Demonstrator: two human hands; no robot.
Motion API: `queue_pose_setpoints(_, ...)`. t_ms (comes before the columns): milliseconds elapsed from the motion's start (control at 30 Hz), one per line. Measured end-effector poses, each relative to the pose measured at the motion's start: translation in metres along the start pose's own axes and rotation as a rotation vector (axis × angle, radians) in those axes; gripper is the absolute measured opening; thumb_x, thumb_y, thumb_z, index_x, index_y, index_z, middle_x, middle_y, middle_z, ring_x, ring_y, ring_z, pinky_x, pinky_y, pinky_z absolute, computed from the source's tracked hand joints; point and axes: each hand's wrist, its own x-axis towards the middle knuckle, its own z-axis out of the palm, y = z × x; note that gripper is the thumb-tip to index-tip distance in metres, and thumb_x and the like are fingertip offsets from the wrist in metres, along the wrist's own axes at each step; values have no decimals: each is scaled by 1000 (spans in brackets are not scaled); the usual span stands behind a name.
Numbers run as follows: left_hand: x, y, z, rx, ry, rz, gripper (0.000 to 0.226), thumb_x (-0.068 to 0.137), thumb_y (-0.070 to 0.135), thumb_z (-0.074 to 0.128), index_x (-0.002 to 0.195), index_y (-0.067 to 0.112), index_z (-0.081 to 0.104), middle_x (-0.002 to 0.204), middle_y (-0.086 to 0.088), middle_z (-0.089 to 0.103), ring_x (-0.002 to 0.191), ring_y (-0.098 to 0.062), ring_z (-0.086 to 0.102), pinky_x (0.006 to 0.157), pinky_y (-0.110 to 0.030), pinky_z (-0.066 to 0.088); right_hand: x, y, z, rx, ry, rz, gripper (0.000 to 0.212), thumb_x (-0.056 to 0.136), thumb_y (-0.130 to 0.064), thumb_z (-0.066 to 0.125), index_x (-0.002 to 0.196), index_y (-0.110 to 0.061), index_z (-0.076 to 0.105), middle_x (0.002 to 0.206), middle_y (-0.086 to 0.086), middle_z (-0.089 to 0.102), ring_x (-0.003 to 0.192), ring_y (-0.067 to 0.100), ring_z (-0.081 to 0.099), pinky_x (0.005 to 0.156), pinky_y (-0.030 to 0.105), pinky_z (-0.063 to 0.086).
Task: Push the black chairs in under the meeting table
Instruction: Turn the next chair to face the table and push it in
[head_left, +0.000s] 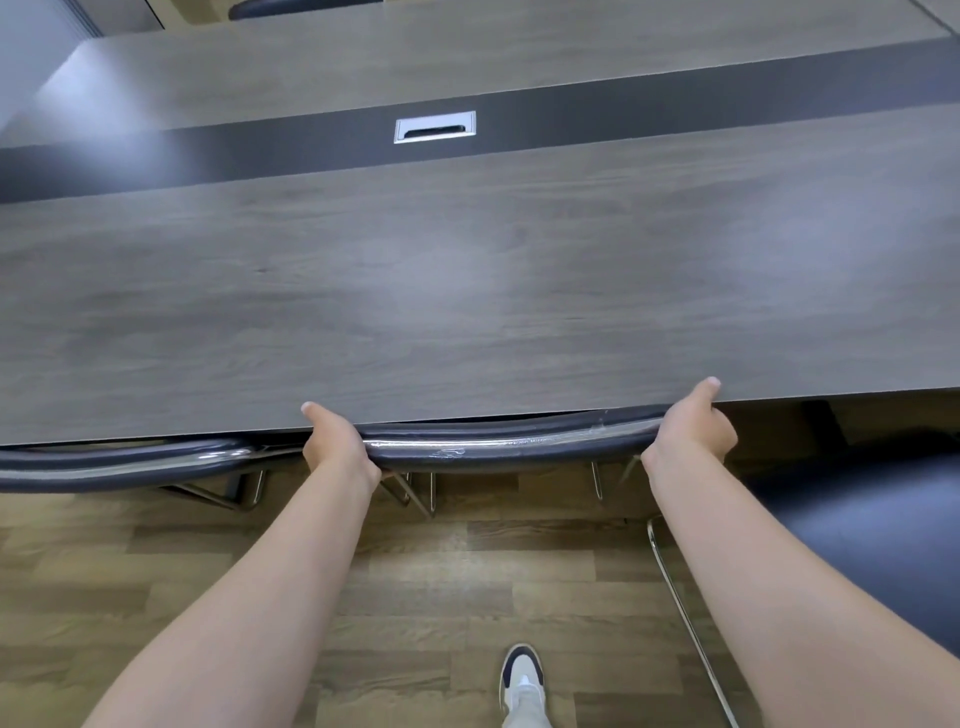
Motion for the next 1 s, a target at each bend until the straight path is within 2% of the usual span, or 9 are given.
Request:
queue_pose_setpoints(133, 2, -8, -3, 10, 17, -16, 54, 98, 71, 37, 121, 24, 51, 129, -7, 65, 107, -38, 68, 97, -62, 57, 5, 3, -11, -30, 12, 14, 37, 104, -55, 49, 82, -26, 52, 91, 0, 61, 86, 15, 63, 85, 33, 57)
queue_pose_setpoints(267, 3, -11, 0, 11, 19, -13, 57, 99, 71, 35, 126, 23, 51, 128, -8, 63, 109, -39, 66, 98, -62, 56, 9, 1, -10, -27, 10, 15, 37, 104, -54, 51, 81, -25, 52, 91, 0, 60, 84, 14, 60, 91, 38, 56)
queue_pose_setpoints(333, 5, -8, 4, 6, 11, -5, 58, 99, 72, 35, 123, 22, 51, 127, -7, 63, 107, -38, 67, 98, -62, 57, 11, 1, -5, -30, -22, 9, 38, 104, -54, 50, 91, -19, 56, 95, 2, 61, 84, 15, 60, 89, 38, 56)
queue_pose_setpoints(433, 8, -8, 4, 7, 1, -21, 60, 97, 74, 37, 121, 22, 51, 128, -7, 64, 107, -37, 67, 98, -60, 57, 12, 1, -3, -42, -56, 12, 46, 105, -56, 48, 127, -15, 54, 114, 6, 61, 96, 20, 62, 85, 36, 51)
queue_pose_setpoints(500, 7, -5, 2, -5, -38, -26, 63, 95, 76, 39, 125, 21, 52, 128, -6, 65, 108, -37, 68, 98, -61, 57, 11, -3, -3, -59, -109, 30, 52, 104, -57, 48, 136, -15, 51, 121, 7, 60, 105, 24, 61, 87, 39, 51)
queue_pose_setpoints(667, 2, -1, -11, -3, -130, -79, 72, 91, 77, 41, 143, 28, 52, 133, -7, 63, 114, -41, 64, 93, -75, 51, 11, -13, -24, -101, -320, 139, 62, 103, -61, 48, 151, -23, 42, 139, 8, 51, 135, 38, 50, 111, 65, 46)
queue_pose_setpoints(767, -15, -18, -27, -35, -104, -100, 72, 95, 73, 37, 151, 29, 47, 150, -7, 53, 131, -44, 56, 100, -75, 47, 13, -11, -56, -96, -322, 154, 69, 102, -63, 48, 158, -23, 38, 158, 9, 45, 141, 37, 48, 110, 63, 47)
queue_pose_setpoints(867, -39, -48, -43, -3, -61, -213, 75, 101, 71, 29, 157, 24, 42, 157, -10, 50, 139, -40, 51, 111, -67, 41, 13, -10, -91, -78, -333, 162, 70, 102, -63, 47, 158, -22, 38, 161, 7, 45, 141, 33, 52, 109, 58, 49)
queue_pose_setpoints(1000, -94, -113, -50, 235, -171, -292, 70, 104, 66, 29, 149, 16, 51, 156, -10, 54, 141, -40, 51, 115, -62, 35, 20, -18, -166, -67, -300, 127, 62, 105, -58, 47, 155, -22, 42, 159, 4, 49, 135, 29, 57, 108, 54, 51)
